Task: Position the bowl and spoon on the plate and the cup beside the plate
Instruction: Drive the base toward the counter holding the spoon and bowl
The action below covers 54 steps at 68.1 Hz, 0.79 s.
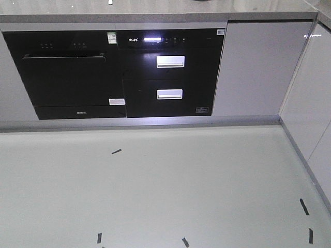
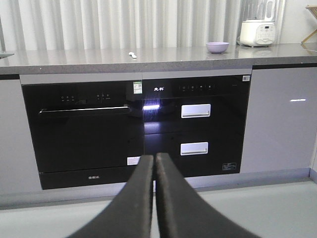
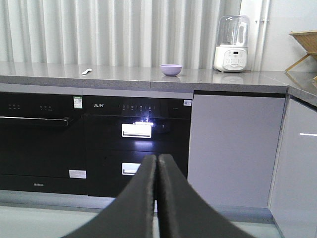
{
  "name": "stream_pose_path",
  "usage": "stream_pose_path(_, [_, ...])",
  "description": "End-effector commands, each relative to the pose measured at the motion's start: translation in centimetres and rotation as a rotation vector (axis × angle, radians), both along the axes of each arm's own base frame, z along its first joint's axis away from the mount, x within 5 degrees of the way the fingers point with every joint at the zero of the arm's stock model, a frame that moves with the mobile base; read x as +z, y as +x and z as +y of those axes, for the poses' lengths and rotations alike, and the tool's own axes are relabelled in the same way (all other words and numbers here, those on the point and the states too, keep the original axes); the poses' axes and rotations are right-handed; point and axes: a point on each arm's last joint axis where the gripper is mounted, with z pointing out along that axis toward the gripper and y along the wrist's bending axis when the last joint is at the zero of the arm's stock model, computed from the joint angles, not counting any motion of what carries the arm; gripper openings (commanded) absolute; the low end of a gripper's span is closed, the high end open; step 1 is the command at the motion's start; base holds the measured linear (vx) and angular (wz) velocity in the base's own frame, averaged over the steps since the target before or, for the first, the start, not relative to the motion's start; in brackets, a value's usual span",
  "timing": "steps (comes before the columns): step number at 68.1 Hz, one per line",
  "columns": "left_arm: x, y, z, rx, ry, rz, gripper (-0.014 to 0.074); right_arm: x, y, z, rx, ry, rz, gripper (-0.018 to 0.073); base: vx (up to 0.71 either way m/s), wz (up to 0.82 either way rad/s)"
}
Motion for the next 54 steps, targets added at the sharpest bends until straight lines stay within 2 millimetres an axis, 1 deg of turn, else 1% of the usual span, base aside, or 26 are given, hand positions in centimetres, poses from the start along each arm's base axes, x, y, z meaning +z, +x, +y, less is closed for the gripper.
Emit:
stream_pose_path(1, [1.43,-0.23,-0.09,-0.014,-0.012,-0.114,-0.0006,0.49,-0.10,-0.03,-0.005,0.005,-0.080,-0.0003,0.23,-0.03])
stream_pose_path(54, [1.43,-0.23,-0.09,-0.014,-0.012,-0.114,-0.0006,0.49,-0.10,-0.03,-0.005,0.005,-0.080,-0.0003,0.26,0.00])
